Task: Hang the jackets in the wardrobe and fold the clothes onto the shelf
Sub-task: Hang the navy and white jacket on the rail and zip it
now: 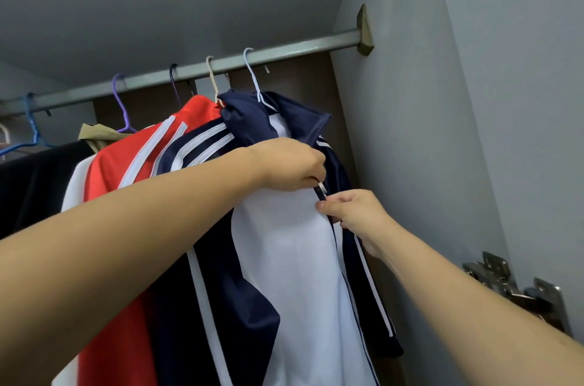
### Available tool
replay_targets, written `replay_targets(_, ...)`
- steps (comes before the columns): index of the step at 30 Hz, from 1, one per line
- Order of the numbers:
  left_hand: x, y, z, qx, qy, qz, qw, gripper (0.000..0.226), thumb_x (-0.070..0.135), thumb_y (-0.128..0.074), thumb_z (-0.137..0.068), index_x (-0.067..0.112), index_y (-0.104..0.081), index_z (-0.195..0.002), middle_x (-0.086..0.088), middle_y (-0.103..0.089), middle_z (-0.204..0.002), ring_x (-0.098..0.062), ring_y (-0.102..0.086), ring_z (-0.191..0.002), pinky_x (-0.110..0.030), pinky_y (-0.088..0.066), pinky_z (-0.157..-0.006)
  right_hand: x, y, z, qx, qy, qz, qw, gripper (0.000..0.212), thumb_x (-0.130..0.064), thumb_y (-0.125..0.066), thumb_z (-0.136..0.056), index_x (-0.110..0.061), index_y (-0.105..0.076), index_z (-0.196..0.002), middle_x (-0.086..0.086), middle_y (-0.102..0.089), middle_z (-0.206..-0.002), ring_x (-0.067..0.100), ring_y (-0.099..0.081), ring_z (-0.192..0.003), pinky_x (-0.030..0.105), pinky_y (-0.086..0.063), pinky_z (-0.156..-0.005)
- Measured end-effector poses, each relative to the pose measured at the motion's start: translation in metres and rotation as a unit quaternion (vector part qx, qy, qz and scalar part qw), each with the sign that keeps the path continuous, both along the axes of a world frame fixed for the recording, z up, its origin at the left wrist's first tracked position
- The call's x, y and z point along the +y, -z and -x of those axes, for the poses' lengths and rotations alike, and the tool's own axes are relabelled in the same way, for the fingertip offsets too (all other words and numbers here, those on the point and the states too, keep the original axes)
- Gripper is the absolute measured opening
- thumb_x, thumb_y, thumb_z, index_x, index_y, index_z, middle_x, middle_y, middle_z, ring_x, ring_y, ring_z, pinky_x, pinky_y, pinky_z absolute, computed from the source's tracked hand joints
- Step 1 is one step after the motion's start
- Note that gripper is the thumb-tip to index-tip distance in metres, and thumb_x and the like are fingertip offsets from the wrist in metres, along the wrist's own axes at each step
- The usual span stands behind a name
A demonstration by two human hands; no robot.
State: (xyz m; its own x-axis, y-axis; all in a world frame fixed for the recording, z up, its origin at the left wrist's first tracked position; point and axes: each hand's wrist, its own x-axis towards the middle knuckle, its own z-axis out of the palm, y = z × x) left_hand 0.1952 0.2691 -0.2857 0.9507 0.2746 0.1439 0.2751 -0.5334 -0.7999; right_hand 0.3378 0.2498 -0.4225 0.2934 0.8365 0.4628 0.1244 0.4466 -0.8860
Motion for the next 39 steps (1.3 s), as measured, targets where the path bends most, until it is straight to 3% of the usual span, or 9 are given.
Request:
replay_targets(6, 0.003, 0.012, 0.003, -0.052, -0.013, -0.097, 0.994, 0.014, 0.024, -0.04, -0.101, 0.014, -0.049, -0.096, -0.006, -0.059, -0.098, -0.026, -0.051, -0.07, -0.036, -0.033, -0.06, -0.004, -0.003, 0.004, -0.049, 0.018, 0.009, 0.999, 0.021, -0.023, -0.079, -0.081, -0.004, -0.073, -0.089, -0.004, -0.067, -0.082, 0.012, -0.061, -0.076, 0.018, -0.046, -0.065)
replay_targets(10, -0.002, -0.007, -0.002, -0.151, 0.032, -0.225, 0.962, 0.011, 0.019, -0.048, -0.094, 0.017, -0.053, -0.084, -0.008, -0.064, -0.089, -0.031, -0.058, -0.08, -0.037, -0.029, -0.069, -0.002, -0.006, 0.005, -0.112, 0.086, 0.03, 0.99, 0.02, -0.022, -0.077, -0.082, -0.004, -0.073, -0.089, 0.011, -0.07, -0.109, 0.028, -0.066, -0.103, 0.036, -0.053, -0.091)
replay_targets(11, -0.004, -0.016, -0.002, -0.184, 0.04, -0.258, 0.948, 0.012, 0.018, -0.049, -0.092, 0.015, -0.058, -0.084, -0.007, -0.064, -0.086, -0.031, -0.057, -0.081, -0.038, -0.028, -0.071, -0.002, -0.006, 0.007, -0.138, 0.097, 0.037, 0.985, 0.02, -0.021, -0.075, -0.082, -0.009, -0.067, -0.068, 0.002, -0.067, -0.076, 0.023, -0.063, -0.07, 0.034, -0.051, -0.078)
replay_targets(13, -0.005, -0.034, 0.002, -0.246, 0.043, -0.286, 0.925, 0.016, 0.016, -0.049, -0.089, 0.013, -0.063, -0.083, -0.006, -0.06, -0.084, -0.03, -0.052, -0.085, -0.04, -0.028, -0.075, 0.0, -0.004, 0.011, -0.167, 0.097, 0.057, 0.98, 0.049, -0.019, -0.071, -0.081, -0.017, -0.033, -0.049, 0.005, -0.038, -0.053, 0.025, -0.036, -0.05, 0.032, -0.03, -0.066)
replay_targets(22, 0.008, -0.042, 0.0, -0.335, -0.098, -0.13, 0.928, 0.007, 0.014, -0.043, -0.095, 0.016, -0.05, -0.095, -0.011, -0.056, -0.097, -0.034, -0.053, -0.08, -0.04, -0.033, -0.06, 0.0, -0.027, 0.03, -0.281, 0.144, 0.117, 0.942, 0.044, -0.011, -0.063, -0.081, -0.017, -0.027, -0.055, 0.001, -0.026, -0.055, 0.022, -0.026, -0.061, 0.034, -0.027, -0.063)
replay_targets(29, 0.003, -0.033, 0.005, -0.266, -0.044, -0.211, 0.939, 0.009, 0.019, -0.044, -0.098, 0.016, -0.052, -0.098, -0.009, -0.061, -0.097, -0.033, -0.058, -0.09, -0.039, -0.028, -0.066, 0.01, -0.023, 0.03, -0.254, 0.118, 0.13, 0.951, 0.032, -0.011, -0.06, -0.085, -0.012, -0.041, -0.06, 0.004, -0.035, -0.053, 0.021, -0.031, -0.049, 0.033, -0.035, -0.066)
replay_targets(31, 0.0, -0.032, 0.007, -0.26, -0.069, -0.254, 0.929, 0.018, 0.019, -0.04, -0.098, 0.013, -0.057, -0.101, -0.01, -0.064, -0.102, -0.033, -0.056, -0.094, -0.04, -0.031, -0.074, 0.012, -0.021, 0.029, -0.231, 0.092, 0.114, 0.962, 0.016, -0.016, -0.062, -0.088, -0.005, -0.068, -0.098, 0.014, -0.068, -0.092, 0.028, -0.065, -0.083, 0.036, -0.048, -0.086)
replay_targets(33, -0.004, -0.03, 0.009, -0.254, -0.085, -0.298, 0.916, 0.025, 0.018, -0.035, -0.098, 0.01, -0.058, -0.104, -0.013, -0.064, -0.106, -0.033, -0.053, -0.097, -0.042, -0.035, -0.083, 0.012, -0.022, 0.027, -0.226, 0.099, 0.101, 0.964, 0.051, -0.026, -0.061, -0.093, -0.011, -0.048, -0.141, 0.008, -0.053, -0.14, 0.025, -0.052, -0.127, 0.033, -0.042, -0.1)
replay_targets(39, -0.009, -0.041, 0.012, -0.242, -0.069, -0.288, 0.924, 0.038, 0.029, -0.031, -0.102, 0.006, -0.057, -0.117, -0.015, -0.06, -0.113, -0.035, -0.052, -0.104, -0.048, -0.036, -0.094, 0.008, -0.065, 0.026, -0.255, 0.207, 0.022, 0.944, 0.055, -0.031, -0.061, -0.092, -0.012, -0.043, -0.14, 0.01, -0.051, -0.14, 0.023, -0.055, -0.115, 0.034, -0.048, -0.091)
